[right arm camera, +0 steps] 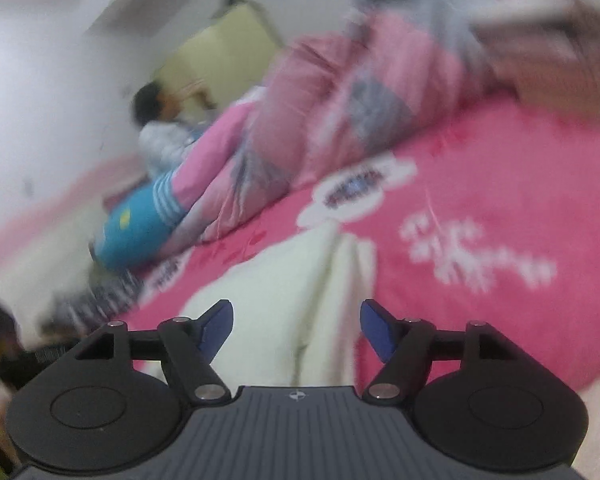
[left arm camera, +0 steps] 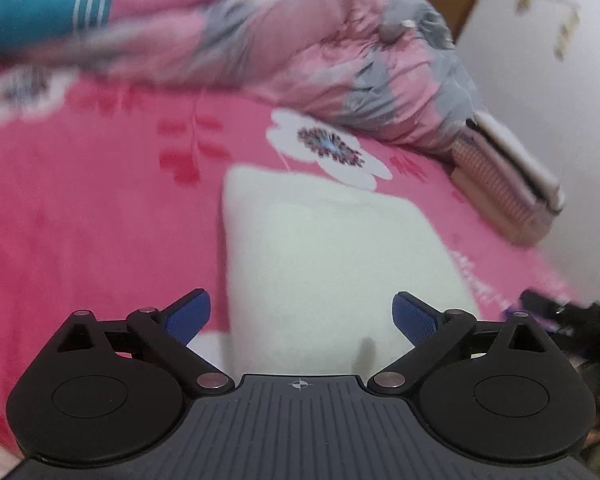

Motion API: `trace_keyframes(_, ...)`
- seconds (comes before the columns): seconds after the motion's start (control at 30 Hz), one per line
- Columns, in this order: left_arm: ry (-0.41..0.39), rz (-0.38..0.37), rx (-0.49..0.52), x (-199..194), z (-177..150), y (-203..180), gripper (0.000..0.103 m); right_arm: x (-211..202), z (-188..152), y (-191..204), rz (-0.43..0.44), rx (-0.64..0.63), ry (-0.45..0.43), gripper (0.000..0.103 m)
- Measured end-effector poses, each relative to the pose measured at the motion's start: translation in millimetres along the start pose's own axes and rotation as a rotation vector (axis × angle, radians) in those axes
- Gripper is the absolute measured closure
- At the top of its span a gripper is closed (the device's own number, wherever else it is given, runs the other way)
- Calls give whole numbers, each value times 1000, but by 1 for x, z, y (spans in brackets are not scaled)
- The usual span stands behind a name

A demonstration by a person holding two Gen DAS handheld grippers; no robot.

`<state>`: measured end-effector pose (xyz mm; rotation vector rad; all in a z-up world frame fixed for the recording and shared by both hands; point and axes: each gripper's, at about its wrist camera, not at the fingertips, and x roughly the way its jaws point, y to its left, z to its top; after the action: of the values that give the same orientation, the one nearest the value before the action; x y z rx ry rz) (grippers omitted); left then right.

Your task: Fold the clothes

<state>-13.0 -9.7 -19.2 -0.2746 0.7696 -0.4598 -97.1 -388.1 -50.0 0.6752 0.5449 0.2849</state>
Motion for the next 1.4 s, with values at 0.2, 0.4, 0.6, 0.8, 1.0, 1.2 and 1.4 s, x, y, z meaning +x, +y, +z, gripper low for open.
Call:
trace_keyframes(0.2,99,-87,-54,22,-5,13,4,29,-4,-41,30,241,136,26)
trace_keyframes(0.4,165,-186,-135,47,-6,29,4,59,-3,-46,91,267,220,22)
trace_keyframes(0.6,204,-266,-180,71,6,36,0,86,13,-50,181,283,317,20)
trace_keyframes(0.8,224,-302,-224,88,15,40,0,116,29,-50,233,273,407,20)
trace_keyframes(1.0,213,-283,-226,92,16,35,0,144,41,-41,240,220,466,21)
trace_keyframes(1.2,195,-225,-158,83,20,17,2,135,42,-19,152,109,456,35)
trace_keyframes(1.4,172,-217,-114,67,26,-1,6,118,46,3,120,-17,400,44)
